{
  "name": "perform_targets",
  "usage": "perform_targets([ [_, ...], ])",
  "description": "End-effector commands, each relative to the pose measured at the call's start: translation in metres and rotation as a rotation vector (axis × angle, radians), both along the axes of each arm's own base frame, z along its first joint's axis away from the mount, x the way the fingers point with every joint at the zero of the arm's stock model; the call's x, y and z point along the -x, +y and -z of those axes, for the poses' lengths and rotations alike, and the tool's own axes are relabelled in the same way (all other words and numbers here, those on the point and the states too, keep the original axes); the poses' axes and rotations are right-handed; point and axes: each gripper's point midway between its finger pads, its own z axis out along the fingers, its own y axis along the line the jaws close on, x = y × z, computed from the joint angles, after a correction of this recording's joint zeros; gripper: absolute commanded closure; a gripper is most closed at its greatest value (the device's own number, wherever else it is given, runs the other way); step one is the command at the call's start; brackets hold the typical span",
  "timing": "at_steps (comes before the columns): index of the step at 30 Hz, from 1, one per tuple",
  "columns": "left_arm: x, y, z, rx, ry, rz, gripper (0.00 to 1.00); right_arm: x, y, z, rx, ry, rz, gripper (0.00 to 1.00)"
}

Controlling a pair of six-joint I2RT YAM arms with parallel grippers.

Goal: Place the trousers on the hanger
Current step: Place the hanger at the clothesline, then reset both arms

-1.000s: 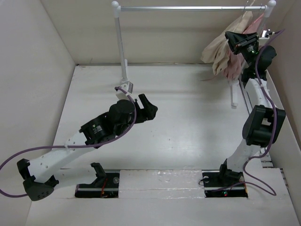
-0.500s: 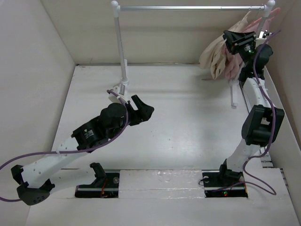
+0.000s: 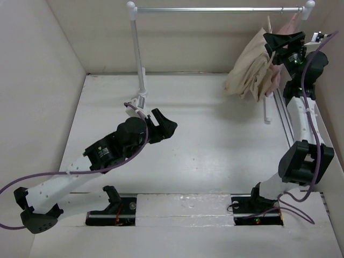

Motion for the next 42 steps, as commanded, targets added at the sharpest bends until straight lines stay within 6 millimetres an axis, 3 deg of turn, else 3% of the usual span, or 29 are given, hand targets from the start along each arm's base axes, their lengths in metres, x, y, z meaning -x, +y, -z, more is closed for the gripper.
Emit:
perform_targets([
  [1, -0.005, -0.003, -0.01, 0.015, -0.029, -0.006, 0.3, 0.034, -0.014, -0.026, 0.191, -0.064, 0.145, 0.18],
  [2, -0.006, -0.003, -0.012, 0.006, -0.038, -0.001, 0.3, 0.042, -0.019, -0.032, 0.228, -0.065, 0.198, 0.0],
  [9, -0.009, -0.01, -0.022, -0.007, -0.063, 0.02, 0.28, 0.061, -0.049, 0.01, 0.509, 0.104, 0.365, 0.0],
  [14, -0.009, -0.018, -0.019, -0.006, -0.057, 0.05, 0.28, 0.073, -0.066, 0.02, 0.606, 0.176, 0.457, 0.0],
  [15, -0.009, -0.019, -0.02, -0.005, -0.059, 0.052, 0.28, 0.076, -0.072, 0.03, 0.655, 0.222, 0.472, 0.0],
  [17, -0.009, -0.02, -0.021, -0.007, -0.065, 0.056, 0.27, 0.08, -0.077, 0.025, 0.712, 0.254, 0.53, 0.0],
  [20, -0.011, -0.022, -0.022, -0.021, -0.074, 0.063, 0.27, 0.084, -0.089, 0.033, 0.819, 0.321, 0.586, 0.0],
  [22, -0.012, -0.025, -0.024, -0.028, -0.082, 0.074, 0.01, 0.087, -0.096, 0.038, 0.844, 0.346, 0.622, 0.0],
  [24, -0.012, -0.026, -0.024, -0.035, -0.086, 0.08, 0.01, 0.093, -0.09, 0.011, 0.843, 0.22, 0.649, 0.0],
  [25, -0.013, -0.028, -0.024, -0.036, -0.085, 0.083, 0.01, 0.092, -0.088, 0.016, 0.846, 0.2, 0.626, 0.0],
  [29, -0.013, -0.028, -0.024, -0.04, -0.088, 0.083, 0.01, 0.104, -0.075, -0.019, 0.87, 0.094, 0.593, 0.0],
  [33, -0.015, -0.025, -0.023, -0.053, -0.094, 0.075, 0.01, 0.128, -0.055, -0.035, 0.894, 0.01, 0.541, 0.0],
  [34, -0.016, -0.023, -0.02, -0.067, -0.089, 0.062, 0.01, 0.144, -0.046, -0.042, 0.897, -0.03, 0.527, 0.0],
  [36, -0.019, -0.02, -0.019, -0.088, -0.086, 0.039, 0.01, 0.159, -0.014, -0.006, 0.867, -0.025, 0.397, 0.0],
  [37, -0.02, -0.018, -0.02, -0.09, -0.089, 0.032, 0.01, 0.173, -0.004, -0.018, 0.866, -0.071, 0.395, 0.0],
  [38, -0.021, -0.017, -0.019, -0.096, -0.092, 0.025, 0.01, 0.182, 0.007, -0.009, 0.853, -0.081, 0.353, 0.0],
  [39, -0.022, -0.016, -0.024, -0.096, -0.103, 0.018, 0.01, 0.182, 0.016, 0.025, 0.825, -0.034, 0.3, 0.0],
  [40, -0.024, -0.012, -0.023, -0.119, -0.108, 0.002, 0.01, 0.189, 0.024, 0.038, 0.817, -0.03, 0.27, 0.0],
  [41, -0.025, -0.009, -0.03, -0.115, -0.12, -0.009, 0.01, 0.211, 0.038, 0.039, 0.811, -0.074, 0.24, 0.0],
  [42, -0.027, -0.006, -0.032, -0.128, -0.127, -0.021, 0.01, 0.216, 0.043, 0.073, 0.832, -0.004, 0.196, 0.0],
])
